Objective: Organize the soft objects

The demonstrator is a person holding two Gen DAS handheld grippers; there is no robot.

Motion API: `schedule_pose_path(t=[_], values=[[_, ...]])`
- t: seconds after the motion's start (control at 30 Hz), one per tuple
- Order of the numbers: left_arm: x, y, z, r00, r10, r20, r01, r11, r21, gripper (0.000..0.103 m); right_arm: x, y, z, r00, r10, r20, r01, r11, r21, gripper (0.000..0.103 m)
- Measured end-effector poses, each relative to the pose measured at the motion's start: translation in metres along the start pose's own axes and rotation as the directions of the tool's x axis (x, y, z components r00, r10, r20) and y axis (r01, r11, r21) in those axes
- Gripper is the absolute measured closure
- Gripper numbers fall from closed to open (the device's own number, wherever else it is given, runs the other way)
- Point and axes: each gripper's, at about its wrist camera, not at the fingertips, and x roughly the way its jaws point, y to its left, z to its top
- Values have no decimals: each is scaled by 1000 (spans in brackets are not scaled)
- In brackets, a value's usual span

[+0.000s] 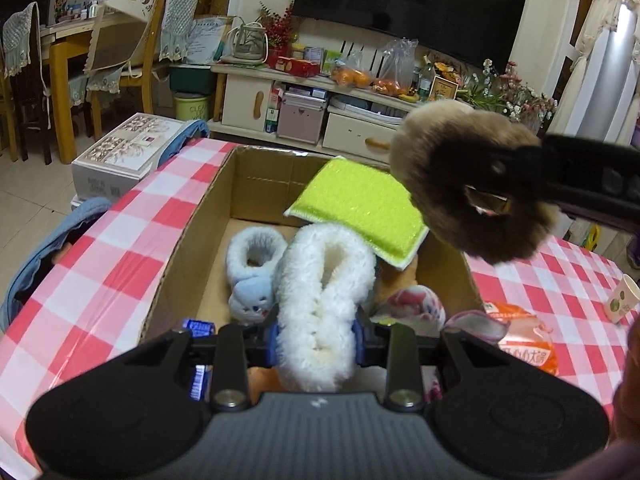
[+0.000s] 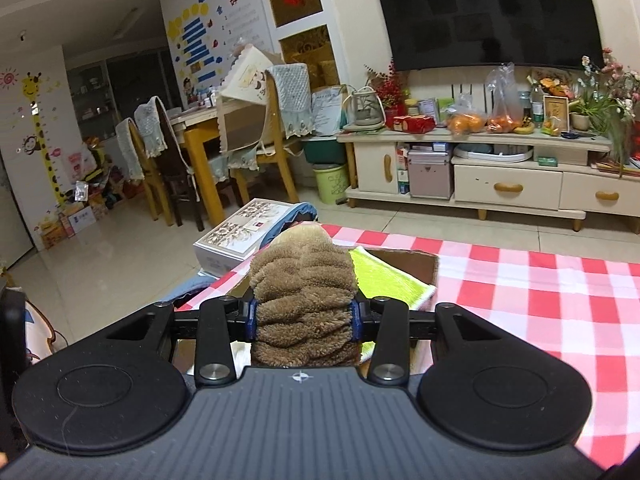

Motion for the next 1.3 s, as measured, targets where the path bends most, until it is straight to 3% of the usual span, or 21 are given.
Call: schedule_pose_path(t=[0.3, 0.43, 0.5, 0.53, 0.57, 0.6, 0.67, 0.73, 0.93, 1.1, 1.3], values=[[5, 6, -3, 999, 18, -27, -18, 1000, -9, 69, 39, 9, 13, 997, 67, -45, -67, 998, 10, 50], [7, 7, -4, 999, 24, -37, -24, 1000, -7, 66, 59, 18, 16, 995, 77, -68, -78, 997, -13, 43], [8, 7, -5, 999, 28, -43, -28, 1000, -5, 61, 69, 20, 17, 995, 69, -74, -71, 997, -33, 21], [8, 6, -5, 998, 33, -46, -33, 999, -6, 56, 72, 21, 17, 996, 60, -72, -63, 997, -44, 6], [7, 6, -5, 998, 38, -46, -38, 999, -7, 51, 74, 21, 16, 996, 51, -71, -55, 997, -50, 4], [6, 6, -5, 998, 41, -43, -42, 999, -8, 48, 75, 20, 16, 996, 45, -79, -49, 998, -49, 4], [3, 6, -5, 998, 48, -33, -48, 999, -7, 31, 71, 17, 17, 996, 43, -73, -45, 999, -25, 4], [0, 5, -4, 997, 70, -17, -70, 998, -7, 19, 60, 14, 18, 998, 41, -49, -42, 999, -6, 3], [-7, 6, -4, 997, 83, 3, -82, 996, -20, 8, 15, 2, 10, 998, -48, 33, 47, 999, 19, 3], [-15, 2, -7, 994, 105, 29, -105, 994, 4, 6, -28, -10, -5, 988, -137, 76, 133, 990, 55, 2], [-27, -8, -12, 992, 112, 55, -113, 993, 26, 1, -59, -14, -21, 967, -249, 52, 247, 968, 47, 2]])
